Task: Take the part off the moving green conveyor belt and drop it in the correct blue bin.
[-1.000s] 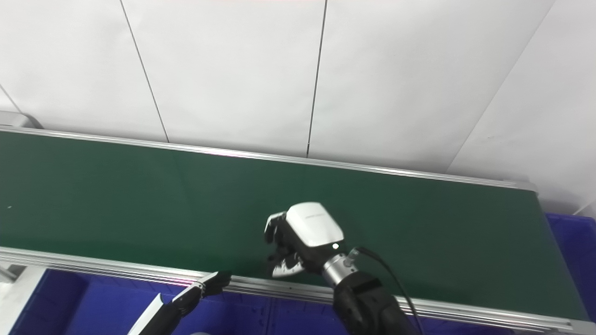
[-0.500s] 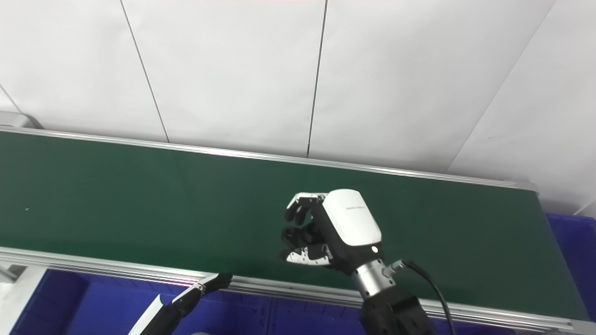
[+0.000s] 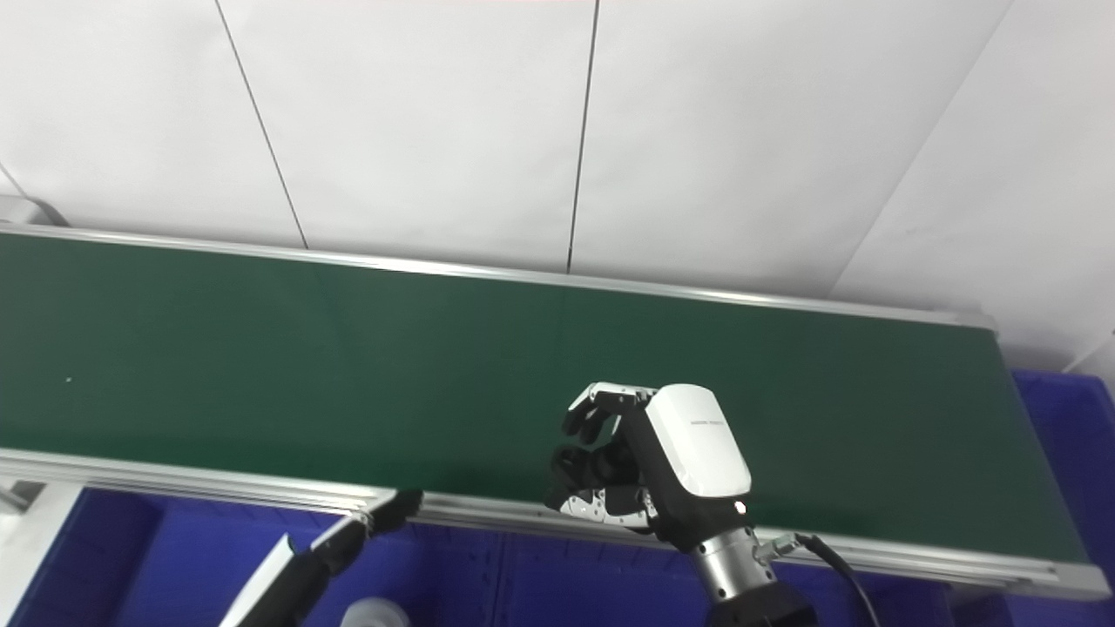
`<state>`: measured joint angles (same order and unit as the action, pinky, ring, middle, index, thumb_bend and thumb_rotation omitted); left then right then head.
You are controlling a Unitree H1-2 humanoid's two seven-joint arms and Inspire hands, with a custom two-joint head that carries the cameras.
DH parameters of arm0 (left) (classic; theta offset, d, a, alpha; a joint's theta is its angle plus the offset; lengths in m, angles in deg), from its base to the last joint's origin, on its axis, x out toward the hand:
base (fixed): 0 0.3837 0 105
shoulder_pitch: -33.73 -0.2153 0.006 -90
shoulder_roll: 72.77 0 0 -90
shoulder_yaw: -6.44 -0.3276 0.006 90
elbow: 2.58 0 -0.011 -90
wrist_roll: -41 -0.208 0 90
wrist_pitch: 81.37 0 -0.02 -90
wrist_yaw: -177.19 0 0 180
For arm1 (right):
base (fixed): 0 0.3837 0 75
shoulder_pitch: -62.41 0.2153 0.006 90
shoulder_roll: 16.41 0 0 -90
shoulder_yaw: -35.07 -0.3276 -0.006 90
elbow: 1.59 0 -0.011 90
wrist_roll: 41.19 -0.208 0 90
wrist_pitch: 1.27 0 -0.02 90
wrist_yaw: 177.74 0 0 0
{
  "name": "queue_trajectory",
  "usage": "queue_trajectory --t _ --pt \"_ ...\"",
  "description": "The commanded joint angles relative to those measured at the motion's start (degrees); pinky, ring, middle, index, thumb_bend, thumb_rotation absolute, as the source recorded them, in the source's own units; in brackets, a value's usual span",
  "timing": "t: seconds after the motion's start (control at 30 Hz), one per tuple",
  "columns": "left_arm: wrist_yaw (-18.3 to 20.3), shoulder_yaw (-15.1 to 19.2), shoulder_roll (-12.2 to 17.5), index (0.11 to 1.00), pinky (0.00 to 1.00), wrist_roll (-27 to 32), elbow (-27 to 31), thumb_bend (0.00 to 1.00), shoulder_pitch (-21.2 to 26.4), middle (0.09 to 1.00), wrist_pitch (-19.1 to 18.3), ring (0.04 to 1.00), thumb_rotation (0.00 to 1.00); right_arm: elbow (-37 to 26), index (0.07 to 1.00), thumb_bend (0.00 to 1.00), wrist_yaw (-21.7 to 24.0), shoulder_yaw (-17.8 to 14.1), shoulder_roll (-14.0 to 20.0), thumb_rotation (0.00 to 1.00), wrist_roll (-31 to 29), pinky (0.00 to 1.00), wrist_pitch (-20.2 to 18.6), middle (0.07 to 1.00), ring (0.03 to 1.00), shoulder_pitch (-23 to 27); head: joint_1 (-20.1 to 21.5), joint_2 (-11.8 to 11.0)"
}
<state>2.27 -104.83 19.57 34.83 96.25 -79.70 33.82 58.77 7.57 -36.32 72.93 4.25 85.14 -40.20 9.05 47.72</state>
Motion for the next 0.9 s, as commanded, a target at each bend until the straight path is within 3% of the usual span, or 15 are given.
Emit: queue_trajectory --t 0.0,0.1,0.17,0.37,0.7,0.87 --pt "1.0 0.5 0.3 0.889 0.89 1.1 2.1 0.83 -0.2 0.902 1.7 0.896 0.4 -3.2 0.489 0.53 -0.4 -0.8 -0.5 0.0 -0.7 0.21 1.8 0.473 0.261 -1.6 -0.1 0.1" --pt "1.8 1.2 0.2 0.893 0.89 1.2 2.5 0.82 -0.1 0.901 1.7 0.896 0.4 -3.6 0.49 0.53 -0.9 -0.7 -0.6 0.0 -0.7 0.22 2.6 0.473 0.27 -5.5 0.1 1.5" --pt "2.3 1.6 0.0 0.888 0.84 1.6 2.8 0.82 0.0 0.894 1.6 0.875 0.4 -3.1 0.489 0.53 -1.1 -0.5 -0.4 0.0 -0.1 0.23 3.2 0.472 0.274 -7.4 0.1 2.5" --pt "3.8 3.0 -0.6 0.886 0.86 2.5 3.5 0.83 0.3 0.899 1.4 0.887 0.41 -0.2 0.489 0.53 -0.8 0.7 0.5 0.0 1.2 0.24 4.5 0.475 0.304 -10.7 0.4 4.4" --pt "5.9 4.7 -1.1 0.886 0.85 4.3 4.3 0.84 0.2 0.906 0.4 0.889 0.43 5.1 0.491 0.53 10.6 3.0 1.8 0.0 6.1 0.19 -1.2 0.472 0.25 -7.2 1.4 6.0" --pt "6.5 5.2 -1.2 0.883 0.84 4.7 4.1 0.83 0.4 0.903 0.7 0.884 0.41 8.1 0.492 0.53 16.9 4.6 1.8 0.0 10.7 0.22 -3.0 0.475 0.292 -4.3 2.0 6.0"
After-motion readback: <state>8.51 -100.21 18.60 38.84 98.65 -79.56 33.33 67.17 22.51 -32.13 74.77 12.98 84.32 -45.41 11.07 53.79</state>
